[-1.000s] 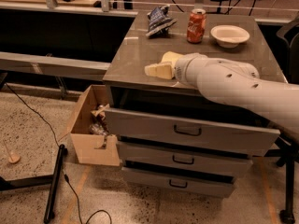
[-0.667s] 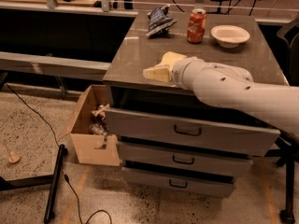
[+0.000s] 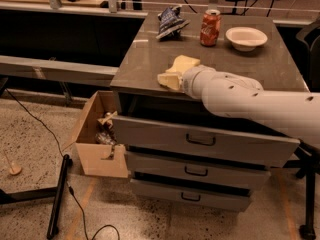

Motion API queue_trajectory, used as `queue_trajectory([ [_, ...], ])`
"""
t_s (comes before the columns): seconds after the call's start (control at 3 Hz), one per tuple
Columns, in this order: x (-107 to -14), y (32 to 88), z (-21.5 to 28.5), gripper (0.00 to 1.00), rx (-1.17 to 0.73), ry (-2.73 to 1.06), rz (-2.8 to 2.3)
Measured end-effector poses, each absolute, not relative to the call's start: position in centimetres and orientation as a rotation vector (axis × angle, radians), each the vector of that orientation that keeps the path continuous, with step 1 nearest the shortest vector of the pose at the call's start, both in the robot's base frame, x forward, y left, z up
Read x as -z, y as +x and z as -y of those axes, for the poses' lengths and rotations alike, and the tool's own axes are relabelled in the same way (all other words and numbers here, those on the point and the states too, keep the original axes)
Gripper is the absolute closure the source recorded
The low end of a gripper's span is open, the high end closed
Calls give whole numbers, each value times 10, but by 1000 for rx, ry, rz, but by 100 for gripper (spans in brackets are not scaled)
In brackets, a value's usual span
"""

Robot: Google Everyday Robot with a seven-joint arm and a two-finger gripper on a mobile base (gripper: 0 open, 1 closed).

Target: Place sponge into paper bowl

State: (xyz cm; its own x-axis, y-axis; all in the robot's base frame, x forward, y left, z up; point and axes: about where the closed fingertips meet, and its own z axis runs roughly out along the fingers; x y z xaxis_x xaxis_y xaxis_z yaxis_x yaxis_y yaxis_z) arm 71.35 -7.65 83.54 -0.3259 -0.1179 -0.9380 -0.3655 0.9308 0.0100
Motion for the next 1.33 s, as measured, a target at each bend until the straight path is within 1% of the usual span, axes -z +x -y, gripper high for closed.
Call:
queue_trajectory([
  [1.0, -833, 717, 81, 94, -240, -334, -1911],
  [1.33, -833, 717, 82, 100, -240, -334, -1911],
])
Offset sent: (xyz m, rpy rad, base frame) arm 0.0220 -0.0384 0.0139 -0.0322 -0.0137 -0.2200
